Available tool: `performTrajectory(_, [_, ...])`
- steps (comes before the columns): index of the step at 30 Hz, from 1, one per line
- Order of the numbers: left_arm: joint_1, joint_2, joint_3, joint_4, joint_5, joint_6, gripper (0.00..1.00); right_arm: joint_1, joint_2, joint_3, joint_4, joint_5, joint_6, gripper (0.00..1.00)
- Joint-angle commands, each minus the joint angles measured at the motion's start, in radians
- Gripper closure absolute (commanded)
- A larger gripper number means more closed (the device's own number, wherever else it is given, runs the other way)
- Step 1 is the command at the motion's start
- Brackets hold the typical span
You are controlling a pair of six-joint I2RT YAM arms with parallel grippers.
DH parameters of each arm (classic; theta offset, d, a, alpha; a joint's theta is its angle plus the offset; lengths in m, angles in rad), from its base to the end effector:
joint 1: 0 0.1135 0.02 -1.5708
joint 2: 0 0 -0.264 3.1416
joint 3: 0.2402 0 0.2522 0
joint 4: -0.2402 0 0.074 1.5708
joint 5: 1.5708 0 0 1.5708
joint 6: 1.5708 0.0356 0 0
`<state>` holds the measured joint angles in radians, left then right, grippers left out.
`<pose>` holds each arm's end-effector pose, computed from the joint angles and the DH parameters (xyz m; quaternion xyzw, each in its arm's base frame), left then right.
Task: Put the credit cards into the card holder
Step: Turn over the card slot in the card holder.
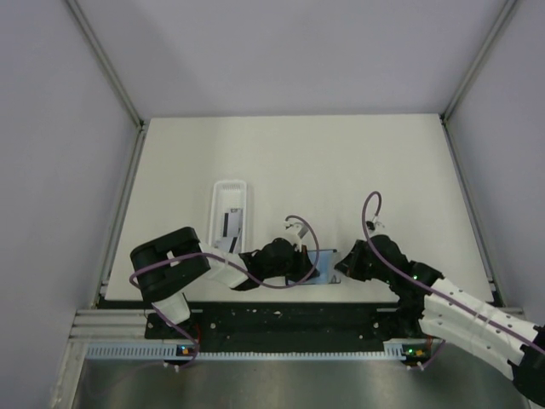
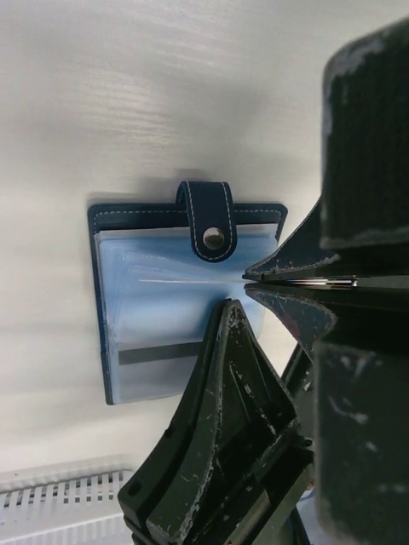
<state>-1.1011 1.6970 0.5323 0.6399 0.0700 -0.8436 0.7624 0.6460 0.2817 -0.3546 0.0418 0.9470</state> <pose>0.1335 -0.2685 0.1192 0.1285 0.8564 -0.4295 0.2562 0.1037 0.0969 0.1691 0.0925 0.9058 0.2991 0.2855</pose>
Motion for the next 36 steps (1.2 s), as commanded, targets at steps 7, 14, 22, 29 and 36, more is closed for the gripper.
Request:
performTrajectory(7, [0.004,0.013,-0.041,-0.022,0.007,0.000,1.00,-0.012,0.038,-0.032,0.160,-0.037,0.070,1.00])
performTrajectory(14, [0.003,0.013,-0.037,-0.023,0.013,0.000,1.00,-0.011,0.027,-0.044,0.115,0.009,0.090,1.00])
performTrajectory(22, [0.004,0.013,-0.037,-0.022,0.014,-0.003,1.00,-0.011,0.038,-0.036,0.083,0.021,0.082,1.00])
performTrajectory(29, [0.004,0.010,-0.037,-0.023,0.014,-0.003,1.00,-0.011,0.075,-0.032,0.083,0.015,0.073,1.00])
performTrajectory(36, [0.004,0.013,-0.034,-0.023,0.016,-0.005,1.00,-0.011,0.087,-0.032,0.068,0.020,0.076,1.00])
